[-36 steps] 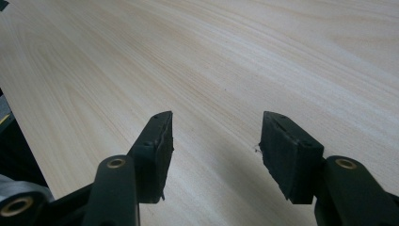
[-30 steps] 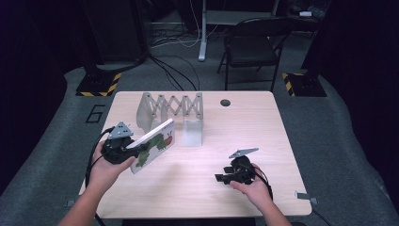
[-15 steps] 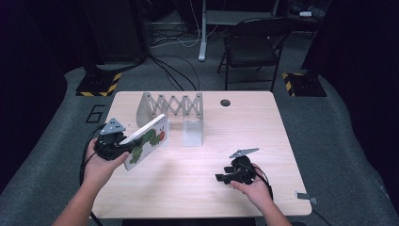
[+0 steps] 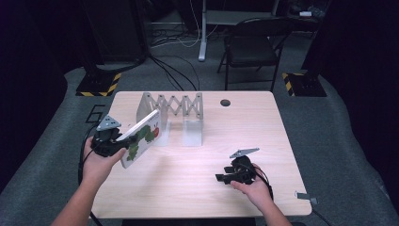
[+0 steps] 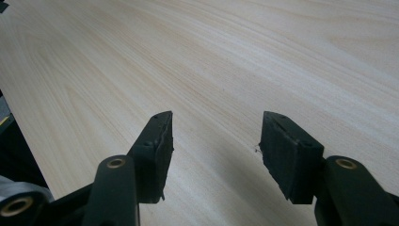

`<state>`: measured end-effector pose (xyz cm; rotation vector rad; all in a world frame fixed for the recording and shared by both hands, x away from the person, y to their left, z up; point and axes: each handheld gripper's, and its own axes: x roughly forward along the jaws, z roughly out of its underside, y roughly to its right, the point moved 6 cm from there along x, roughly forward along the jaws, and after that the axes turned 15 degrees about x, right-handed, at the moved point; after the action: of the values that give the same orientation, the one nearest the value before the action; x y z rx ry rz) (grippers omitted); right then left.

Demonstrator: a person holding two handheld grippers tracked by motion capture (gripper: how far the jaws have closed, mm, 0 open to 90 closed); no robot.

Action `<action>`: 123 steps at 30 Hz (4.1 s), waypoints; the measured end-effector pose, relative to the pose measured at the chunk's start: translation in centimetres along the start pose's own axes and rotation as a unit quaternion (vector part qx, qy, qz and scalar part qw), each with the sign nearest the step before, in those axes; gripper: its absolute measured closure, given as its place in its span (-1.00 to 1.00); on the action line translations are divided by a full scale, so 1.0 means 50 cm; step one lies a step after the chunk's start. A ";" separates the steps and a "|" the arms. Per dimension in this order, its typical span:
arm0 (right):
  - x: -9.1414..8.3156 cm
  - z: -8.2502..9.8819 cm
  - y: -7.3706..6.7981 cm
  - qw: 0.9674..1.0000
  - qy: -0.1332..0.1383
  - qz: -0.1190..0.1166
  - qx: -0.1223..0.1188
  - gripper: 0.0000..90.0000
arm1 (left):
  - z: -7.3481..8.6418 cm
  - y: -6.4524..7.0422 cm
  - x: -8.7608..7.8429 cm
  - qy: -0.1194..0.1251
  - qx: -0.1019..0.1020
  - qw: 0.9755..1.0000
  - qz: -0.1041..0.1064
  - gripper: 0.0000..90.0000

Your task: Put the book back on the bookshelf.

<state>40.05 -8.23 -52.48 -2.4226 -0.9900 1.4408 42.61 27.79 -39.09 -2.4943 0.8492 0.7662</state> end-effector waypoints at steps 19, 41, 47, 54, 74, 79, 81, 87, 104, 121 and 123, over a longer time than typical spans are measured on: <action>-0.001 0.000 0.002 1.000 0.001 0.000 0.000 -0.01 | -0.007 -0.020 0.023 -0.010 -0.035 0.999 -0.041 0.69; -0.001 0.001 0.003 1.000 -0.001 -0.001 0.003 -0.01 | -0.028 -0.028 0.067 -0.008 -0.052 0.995 -0.084 0.68; 0.000 0.001 0.003 1.000 -0.002 0.000 0.004 -0.01 | -0.029 -0.034 0.080 -0.009 -0.057 0.994 -0.090 0.69; -0.002 0.000 0.004 1.000 -0.001 -0.001 0.005 -0.01 | -0.032 -0.040 0.089 -0.008 -0.063 0.993 -0.101 0.69; 0.000 -0.001 0.005 1.000 -0.003 -0.002 0.003 -0.01 | -0.023 -0.046 0.133 -0.009 -0.078 0.990 -0.117 0.69; 0.000 -0.001 0.004 1.000 -0.002 -0.003 0.004 -0.01 | -0.022 -0.045 0.144 -0.011 -0.080 0.989 -0.120 0.69; 0.000 -0.001 0.005 1.000 -0.002 -0.003 0.003 -0.01 | -0.023 -0.045 0.147 -0.012 -0.078 0.990 -0.120 0.69; 0.001 0.000 0.004 1.000 -0.006 -0.001 0.005 -0.01 | -0.023 -0.043 0.161 -0.013 -0.080 0.989 -0.125 0.68; 0.002 -0.001 0.007 1.000 -0.002 -0.003 -0.002 -0.01 | 0.000 -0.044 0.195 -0.023 -0.090 0.986 -0.137 0.69; -0.001 0.000 0.007 1.000 -0.004 -0.002 0.007 -0.01 | 0.018 -0.048 0.217 -0.035 -0.095 0.984 -0.144 0.68; -0.001 0.000 0.007 1.000 -0.004 -0.002 0.006 -0.01 | 0.021 -0.047 0.221 -0.033 -0.098 0.984 -0.145 0.68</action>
<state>40.22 -8.54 -52.60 -2.4065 -0.9835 1.4524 51.09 25.28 -46.17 -2.6646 0.3883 0.8579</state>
